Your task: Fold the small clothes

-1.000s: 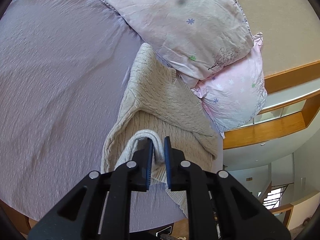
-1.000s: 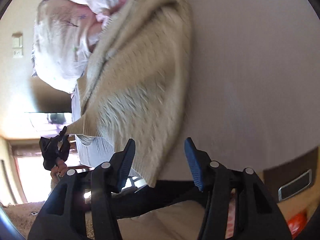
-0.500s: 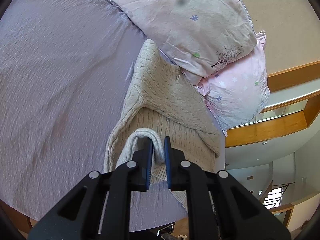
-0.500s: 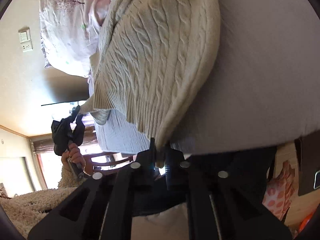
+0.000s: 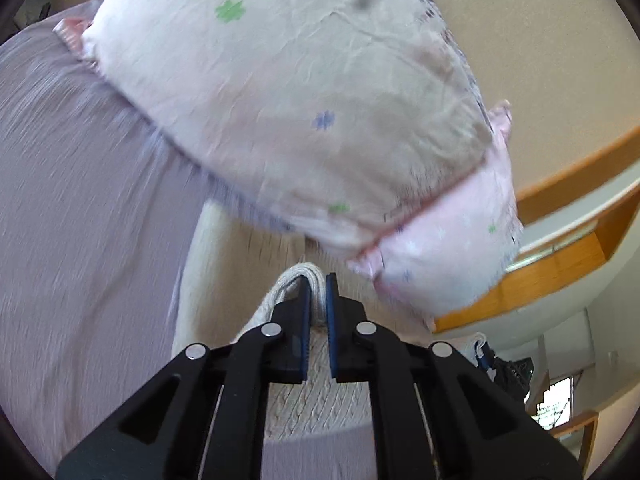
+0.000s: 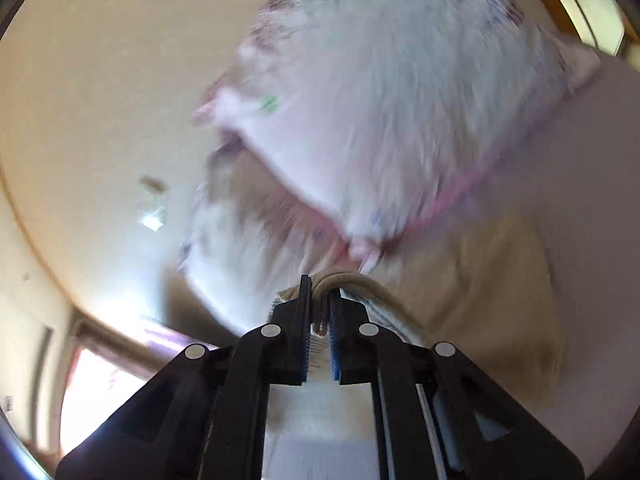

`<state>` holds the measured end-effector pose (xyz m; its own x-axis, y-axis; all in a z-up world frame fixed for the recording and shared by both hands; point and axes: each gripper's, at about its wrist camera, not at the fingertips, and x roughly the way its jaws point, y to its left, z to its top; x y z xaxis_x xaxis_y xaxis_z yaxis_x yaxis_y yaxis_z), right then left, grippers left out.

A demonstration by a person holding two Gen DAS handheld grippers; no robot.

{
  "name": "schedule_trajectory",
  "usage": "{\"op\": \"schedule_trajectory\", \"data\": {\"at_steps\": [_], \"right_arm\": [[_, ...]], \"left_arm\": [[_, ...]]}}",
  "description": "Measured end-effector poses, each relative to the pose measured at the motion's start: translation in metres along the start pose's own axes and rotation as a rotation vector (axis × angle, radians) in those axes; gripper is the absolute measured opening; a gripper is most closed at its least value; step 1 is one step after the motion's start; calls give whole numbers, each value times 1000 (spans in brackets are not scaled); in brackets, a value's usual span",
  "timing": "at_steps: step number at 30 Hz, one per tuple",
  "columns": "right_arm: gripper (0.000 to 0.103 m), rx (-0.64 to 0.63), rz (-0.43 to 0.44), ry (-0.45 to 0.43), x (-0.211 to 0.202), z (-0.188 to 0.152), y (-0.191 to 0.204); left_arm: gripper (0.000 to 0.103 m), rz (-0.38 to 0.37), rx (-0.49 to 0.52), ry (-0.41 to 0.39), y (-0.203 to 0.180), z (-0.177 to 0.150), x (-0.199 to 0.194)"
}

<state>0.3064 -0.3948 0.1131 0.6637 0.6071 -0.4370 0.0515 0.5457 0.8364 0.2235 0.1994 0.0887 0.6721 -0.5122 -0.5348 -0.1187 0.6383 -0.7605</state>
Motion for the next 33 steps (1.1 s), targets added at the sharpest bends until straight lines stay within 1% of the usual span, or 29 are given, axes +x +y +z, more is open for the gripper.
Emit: {"op": "schedule_trajectory", "data": {"at_steps": [2,3,4,5,6,7,8,9,10,11,12,14,16,17,18,19,21,22,23,24,25,26,27,28,29,30,32,33], "right_arm": [[8,14,-78,5,32,13,-10],[9,26,-138,16,49,17,-16],[11,50,-234,46,69,17,-25],[22,69,-292,71,81,14,-30],[38,90,-321,80,87,10,-33],[49,94,-319,73,85,3,-32],[73,74,-312,60,82,-1,-28],[88,34,-314,43,76,-6,-22],[89,-17,-318,30,70,-12,-17],[89,-35,-319,37,68,-15,-17],[89,-26,-314,73,71,-17,-22],[89,29,-309,131,77,-19,-37],[87,68,-448,186,87,-23,-55],[85,72,-435,166,82,-23,-58],[85,85,-431,141,78,-23,-55],[85,92,-425,135,76,-24,-52],[90,88,-404,122,71,-27,-45],[91,82,-389,115,66,-30,-43],[92,80,-376,117,63,-33,-43],[92,83,-364,121,57,-36,-41],[92,93,-346,126,52,-42,-41],[93,101,-337,131,50,-46,-42],[93,106,-332,134,48,-50,-43],[93,111,-325,136,42,-53,-43],[93,111,-321,138,38,-56,-44],[93,112,-318,139,36,-59,-43],[93,107,-315,136,18,-64,-43],[93,101,-318,133,10,-65,-44]], "left_arm": [[7,42,-39,-31,0,22,28],[7,78,-57,-33,2,29,43],[10,134,-74,-8,7,35,61],[14,178,-85,20,11,36,72],[17,201,-95,47,15,36,80],[29,201,-98,80,19,33,83],[46,197,-81,88,19,31,81],[55,206,-40,87,18,28,76],[69,234,23,80,16,24,67],[74,251,56,81,17,22,62],[74,262,79,93,19,21,58],[74,272,72,137,32,16,53],[74,273,25,157,47,12,50],[74,266,4,164,51,10,50],[74,254,-21,181,57,8,52],[74,242,-44,205,62,5,55],[74,225,-43,248,65,-7,61],[74,224,-38,261,64,-10,64],[75,214,-27,270,64,-14,67],[75,206,-10,251,61,-16,67],[74,185,-21,236,62,-17,68],[58,163,-51,228,66,-17,71],[48,145,-102,220,73,-18,72],[30,145,-130,194,78,-18,70],[16,114,-194,208,88,-20,73],[15,82,-246,196,95,-23,73],[14,49,-243,189,88,-24,69],[14,-5,-237,191,78,-24,67]]}}
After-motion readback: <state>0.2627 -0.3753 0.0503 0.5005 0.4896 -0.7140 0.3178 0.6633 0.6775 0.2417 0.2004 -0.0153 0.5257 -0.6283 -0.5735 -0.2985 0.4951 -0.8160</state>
